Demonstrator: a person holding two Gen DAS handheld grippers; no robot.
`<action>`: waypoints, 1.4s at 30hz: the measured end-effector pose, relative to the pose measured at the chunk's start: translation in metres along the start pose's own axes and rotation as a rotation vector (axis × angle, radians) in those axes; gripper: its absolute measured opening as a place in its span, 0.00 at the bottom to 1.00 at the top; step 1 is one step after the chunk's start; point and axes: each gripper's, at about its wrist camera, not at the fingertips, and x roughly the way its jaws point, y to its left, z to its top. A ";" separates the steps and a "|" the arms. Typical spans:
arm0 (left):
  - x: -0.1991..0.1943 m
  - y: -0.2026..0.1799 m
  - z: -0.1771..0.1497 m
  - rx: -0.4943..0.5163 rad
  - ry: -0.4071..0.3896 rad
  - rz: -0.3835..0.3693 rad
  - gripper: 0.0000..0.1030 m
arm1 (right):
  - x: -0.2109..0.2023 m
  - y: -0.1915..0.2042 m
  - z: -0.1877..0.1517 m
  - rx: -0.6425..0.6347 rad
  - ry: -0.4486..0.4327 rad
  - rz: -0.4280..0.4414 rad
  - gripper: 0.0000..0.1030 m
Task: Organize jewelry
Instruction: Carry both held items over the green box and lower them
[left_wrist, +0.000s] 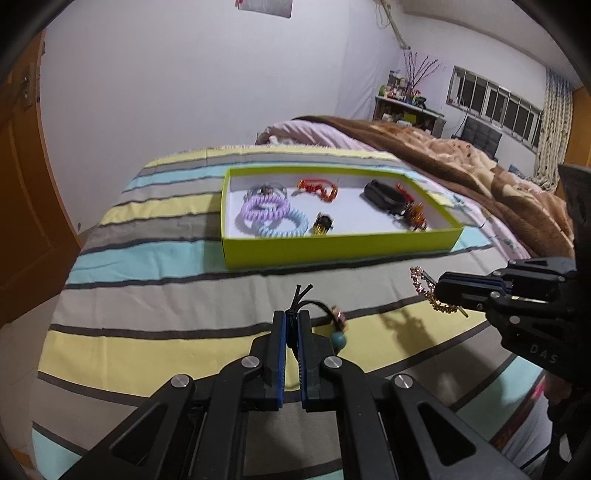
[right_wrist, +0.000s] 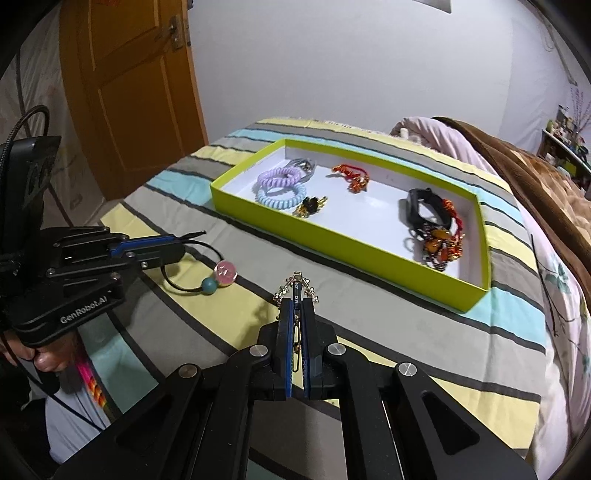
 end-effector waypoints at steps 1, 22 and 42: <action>-0.003 0.000 0.002 -0.003 -0.007 -0.005 0.05 | -0.002 -0.001 0.000 0.003 -0.005 -0.001 0.03; -0.036 -0.022 0.060 0.042 -0.119 -0.020 0.05 | -0.035 -0.021 0.026 0.035 -0.108 -0.040 0.03; 0.039 -0.017 0.102 0.048 -0.052 -0.009 0.05 | 0.015 -0.060 0.058 0.081 -0.065 -0.068 0.03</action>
